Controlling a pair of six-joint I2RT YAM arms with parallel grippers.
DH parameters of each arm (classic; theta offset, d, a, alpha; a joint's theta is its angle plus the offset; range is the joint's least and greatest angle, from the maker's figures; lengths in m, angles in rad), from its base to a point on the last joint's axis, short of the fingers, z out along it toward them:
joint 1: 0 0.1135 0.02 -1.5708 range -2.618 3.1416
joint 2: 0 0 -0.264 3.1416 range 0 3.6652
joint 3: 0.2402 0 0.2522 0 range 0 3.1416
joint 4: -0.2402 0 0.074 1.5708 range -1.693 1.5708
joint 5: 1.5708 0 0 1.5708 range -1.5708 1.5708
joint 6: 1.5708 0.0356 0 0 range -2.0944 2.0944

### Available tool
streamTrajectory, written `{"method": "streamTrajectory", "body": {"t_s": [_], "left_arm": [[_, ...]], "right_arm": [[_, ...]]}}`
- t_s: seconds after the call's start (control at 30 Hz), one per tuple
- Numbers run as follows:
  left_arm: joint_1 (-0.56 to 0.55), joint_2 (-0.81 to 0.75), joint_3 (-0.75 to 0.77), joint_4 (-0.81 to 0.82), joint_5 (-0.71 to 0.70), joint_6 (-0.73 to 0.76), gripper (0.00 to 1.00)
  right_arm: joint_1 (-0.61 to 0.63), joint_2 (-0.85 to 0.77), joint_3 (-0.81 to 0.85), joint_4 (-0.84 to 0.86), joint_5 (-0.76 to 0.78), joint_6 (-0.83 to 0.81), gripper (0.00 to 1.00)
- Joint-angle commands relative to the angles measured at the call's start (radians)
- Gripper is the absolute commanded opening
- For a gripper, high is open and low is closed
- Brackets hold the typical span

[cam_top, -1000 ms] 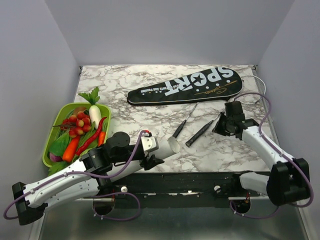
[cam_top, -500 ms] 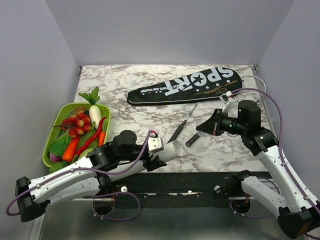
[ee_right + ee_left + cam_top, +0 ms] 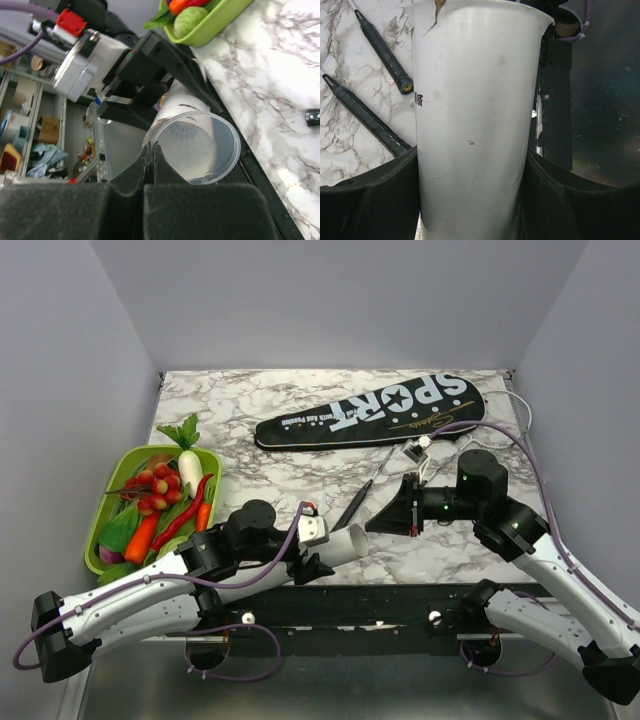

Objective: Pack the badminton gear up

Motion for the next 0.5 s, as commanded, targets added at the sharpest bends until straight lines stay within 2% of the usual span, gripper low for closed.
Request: {"method": "streamTrajectory", "body": {"t_s": [0.0, 0.47], "left_arm": [[-0.004, -0.015, 0.008, 0.020, 0.038, -0.054, 0.00], [-0.004, -0.041, 0.005, 0.019, 0.015, -0.053, 0.00]], "right_arm": [[0.063, 0.010, -0.006, 0.072, -0.030, 0.025, 0.01], [0.158, 0.011, -0.026, 0.098, 0.024, 0.042, 0.01]]}}
